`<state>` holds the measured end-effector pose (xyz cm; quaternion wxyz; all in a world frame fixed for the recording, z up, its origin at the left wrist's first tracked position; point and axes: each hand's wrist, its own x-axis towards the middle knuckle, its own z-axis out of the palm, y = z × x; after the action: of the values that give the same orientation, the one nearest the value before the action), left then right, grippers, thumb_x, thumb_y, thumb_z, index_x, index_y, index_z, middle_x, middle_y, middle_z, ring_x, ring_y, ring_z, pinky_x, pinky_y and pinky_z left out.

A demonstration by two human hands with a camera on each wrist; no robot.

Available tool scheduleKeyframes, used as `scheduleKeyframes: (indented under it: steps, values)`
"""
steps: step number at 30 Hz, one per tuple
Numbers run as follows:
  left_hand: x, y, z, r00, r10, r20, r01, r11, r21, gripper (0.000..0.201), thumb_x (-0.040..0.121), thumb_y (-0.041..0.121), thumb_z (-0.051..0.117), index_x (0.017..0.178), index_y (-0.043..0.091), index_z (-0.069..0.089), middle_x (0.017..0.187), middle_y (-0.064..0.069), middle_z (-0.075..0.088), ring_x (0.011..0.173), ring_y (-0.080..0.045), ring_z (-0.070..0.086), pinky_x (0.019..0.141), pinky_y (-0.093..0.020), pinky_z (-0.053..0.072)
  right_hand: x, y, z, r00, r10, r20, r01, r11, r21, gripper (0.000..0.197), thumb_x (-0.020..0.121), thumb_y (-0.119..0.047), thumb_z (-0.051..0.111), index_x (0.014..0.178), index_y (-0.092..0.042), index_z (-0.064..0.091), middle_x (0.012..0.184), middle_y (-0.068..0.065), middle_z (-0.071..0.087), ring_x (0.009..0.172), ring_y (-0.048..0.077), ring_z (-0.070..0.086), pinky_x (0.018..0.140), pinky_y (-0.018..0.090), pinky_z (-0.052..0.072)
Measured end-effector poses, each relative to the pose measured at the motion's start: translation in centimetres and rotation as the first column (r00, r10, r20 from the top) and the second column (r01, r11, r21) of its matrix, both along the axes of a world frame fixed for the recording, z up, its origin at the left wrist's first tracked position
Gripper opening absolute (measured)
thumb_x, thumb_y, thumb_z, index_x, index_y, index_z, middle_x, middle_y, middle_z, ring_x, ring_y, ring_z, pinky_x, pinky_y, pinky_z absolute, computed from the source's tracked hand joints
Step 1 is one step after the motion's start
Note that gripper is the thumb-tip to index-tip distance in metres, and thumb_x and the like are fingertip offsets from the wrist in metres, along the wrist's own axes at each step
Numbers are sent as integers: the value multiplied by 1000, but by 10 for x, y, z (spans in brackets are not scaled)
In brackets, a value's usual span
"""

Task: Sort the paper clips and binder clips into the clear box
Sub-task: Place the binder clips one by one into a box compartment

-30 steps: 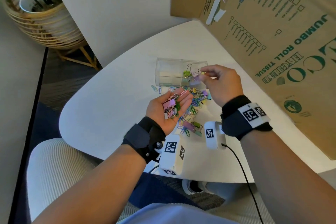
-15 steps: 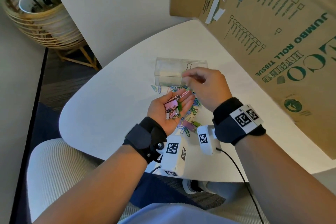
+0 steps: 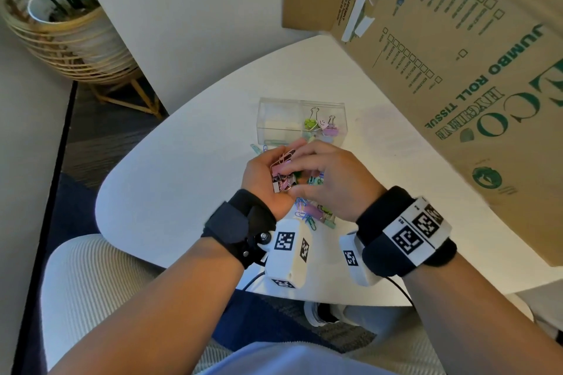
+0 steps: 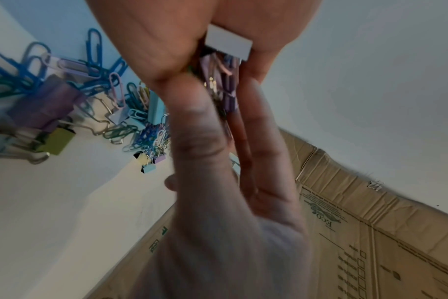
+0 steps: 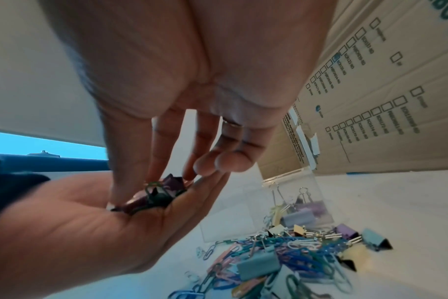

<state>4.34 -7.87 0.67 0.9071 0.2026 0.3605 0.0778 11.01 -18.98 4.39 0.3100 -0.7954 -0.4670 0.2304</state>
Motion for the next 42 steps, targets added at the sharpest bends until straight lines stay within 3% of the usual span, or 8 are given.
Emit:
scheduleKeyframes:
  steps: [5,13,19,22,25,28,38,42]
  values:
    - [-1,8,-9,997,-10,71,19,990,-137,37,97,24,37,110,0,62,93,-18,67,91,-29,66,75,-32,59,1,1,-2,992,-115,-45,120,983,139,16,82,-21,74,93,-31,77,104,-15,61,87,-8,54,81,13,44]
    - [0,4,-4,994,-35,100,50,988,-147,36,98,23,34,107,0,59,104,-15,59,98,-26,61,85,-34,52,-2,3,-8,997,37,74,-42,997,65,33,75,-8,74,103,-26,75,110,-6,60,105,8,52,95,23,43]
    - [1,3,-4,996,-22,89,41,975,-220,35,99,24,35,97,0,61,72,-14,66,65,-24,69,52,-25,57,-2,3,-7,998,-59,18,56,987,150,14,81,-12,74,92,-19,78,102,-4,68,101,2,55,89,6,38]
    - [1,4,-5,996,-13,84,28,982,-188,34,97,21,37,108,-2,60,92,-18,65,86,-24,66,81,-28,53,0,2,-3,988,-147,-44,153,970,187,12,83,-15,72,93,-21,77,95,-9,70,91,0,58,79,2,39]
    - [-1,2,-4,996,-2,90,18,983,-183,39,91,18,43,122,-4,54,111,-21,61,105,-29,59,90,-32,50,3,1,-9,955,-251,-156,284,928,240,11,84,-18,72,94,-21,76,87,-12,71,80,3,64,79,17,52]
    - [-2,1,-8,995,7,97,11,984,-180,35,98,19,38,112,-6,58,98,-21,67,86,-29,69,78,-35,57,10,2,-16,905,-348,-246,411,866,284,10,85,-20,71,95,-23,71,83,-6,72,77,13,69,79,36,57]
    - [-2,-4,-13,999,-6,34,11,986,-165,35,98,18,40,112,-6,61,102,-24,69,87,-34,71,83,-40,56,68,30,-1,733,-633,-250,680,672,293,7,82,-21,76,86,-17,71,82,5,70,57,14,63,49,13,48]
    - [-2,-2,-13,1000,-2,30,7,988,-154,35,98,18,40,113,-5,61,103,-24,69,88,-33,71,83,-40,55,83,36,0,791,-607,-74,611,789,63,14,88,-14,64,97,-21,72,91,-2,69,68,3,64,60,6,48]
